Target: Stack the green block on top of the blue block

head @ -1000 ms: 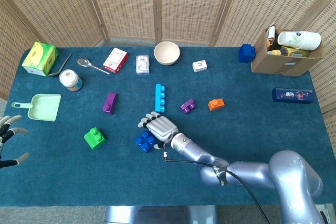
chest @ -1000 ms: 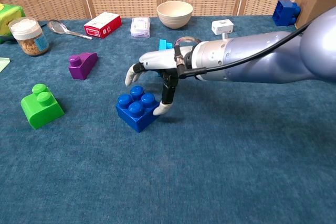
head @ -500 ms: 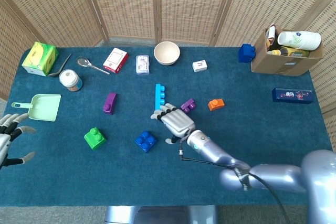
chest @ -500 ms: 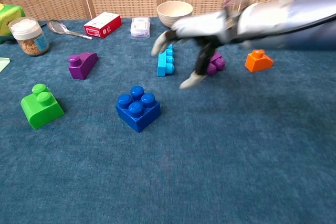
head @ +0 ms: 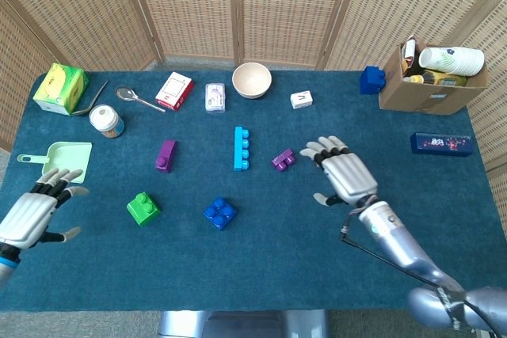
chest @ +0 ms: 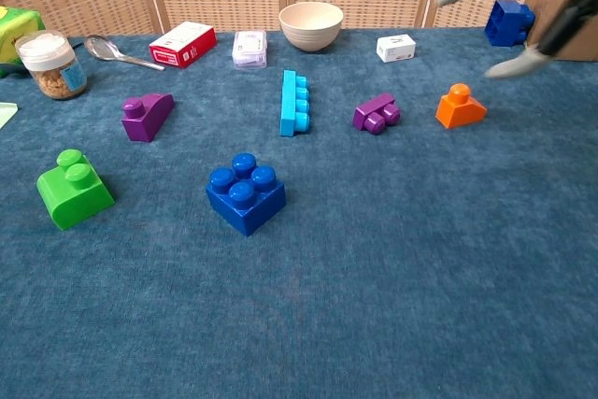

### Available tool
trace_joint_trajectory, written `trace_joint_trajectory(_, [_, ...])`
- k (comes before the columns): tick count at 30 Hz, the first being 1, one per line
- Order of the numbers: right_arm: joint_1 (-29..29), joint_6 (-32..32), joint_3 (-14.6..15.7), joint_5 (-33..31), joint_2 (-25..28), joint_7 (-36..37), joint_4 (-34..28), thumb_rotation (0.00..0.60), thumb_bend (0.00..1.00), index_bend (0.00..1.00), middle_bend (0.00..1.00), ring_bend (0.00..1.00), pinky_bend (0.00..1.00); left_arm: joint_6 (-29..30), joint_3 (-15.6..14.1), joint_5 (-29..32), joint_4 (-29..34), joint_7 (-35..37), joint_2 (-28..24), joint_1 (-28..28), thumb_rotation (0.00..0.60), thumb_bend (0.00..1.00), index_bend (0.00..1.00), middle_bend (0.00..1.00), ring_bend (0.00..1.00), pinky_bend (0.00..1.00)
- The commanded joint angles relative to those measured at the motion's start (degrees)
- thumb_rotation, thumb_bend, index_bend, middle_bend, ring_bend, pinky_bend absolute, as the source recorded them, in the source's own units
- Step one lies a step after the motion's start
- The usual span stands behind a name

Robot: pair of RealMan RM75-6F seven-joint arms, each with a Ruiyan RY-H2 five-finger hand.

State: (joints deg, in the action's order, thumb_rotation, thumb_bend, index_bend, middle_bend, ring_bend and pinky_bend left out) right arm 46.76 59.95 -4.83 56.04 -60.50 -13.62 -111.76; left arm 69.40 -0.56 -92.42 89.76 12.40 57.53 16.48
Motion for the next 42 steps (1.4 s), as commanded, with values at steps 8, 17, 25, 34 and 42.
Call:
trace_joint_trajectory(8, [-6.52,4.20,0.60,4.83,4.17,3.07,-1.62,0.566,0.24,0.16,0.13,0.00,0.00,-4.50,-0.70,-5.33,-2.87,0.82,0.32,6.22,0.600,0.26,0.18,0.04,0.00,0.00])
trace_joint_trajectory(17, [-8.25,4.16,-0.84,5.10,4.93,3.50,-1.16,0.570,0.24,0.16,0.13,0.00,0.00,-3.26,-2.97,-12.71,-8.90,5.03,2.55,10.13,0.600,0.26,0.15,0.03,0.00,0.00])
trace_joint_trajectory(25, [-9.00,3.75,-2.12,4.71,4.38,3.01,-0.59,0.564,0.24,0.16,0.13,0.00,0.00,-2.07,-4.77,-17.66,-16.88,4.05,6.23,13.18,0.600,0.25,0.10,0.02,0.00,0.00])
trace_joint_trajectory(34, [-9.95,3.73,-3.15,3.56,4.32,1.98,-0.21,0.568,0.24,0.16,0.13,0.00,0.00,-0.95,-6.63,-19.00,-24.48,7.48,11.38,15.35,0.600,0.24,0.09,0.01,0.00,0.00])
trace_joint_trajectory(42, [-10.58,3.79,-3.90,2.72,4.29,1.06,-0.33,0.562,0.24,0.16,0.13,0.00,0.00,-0.65,-8.49,-19.80,-28.37,9.96,14.47,17.09,0.600,0.24,0.09,0.01,0.00,0.00])
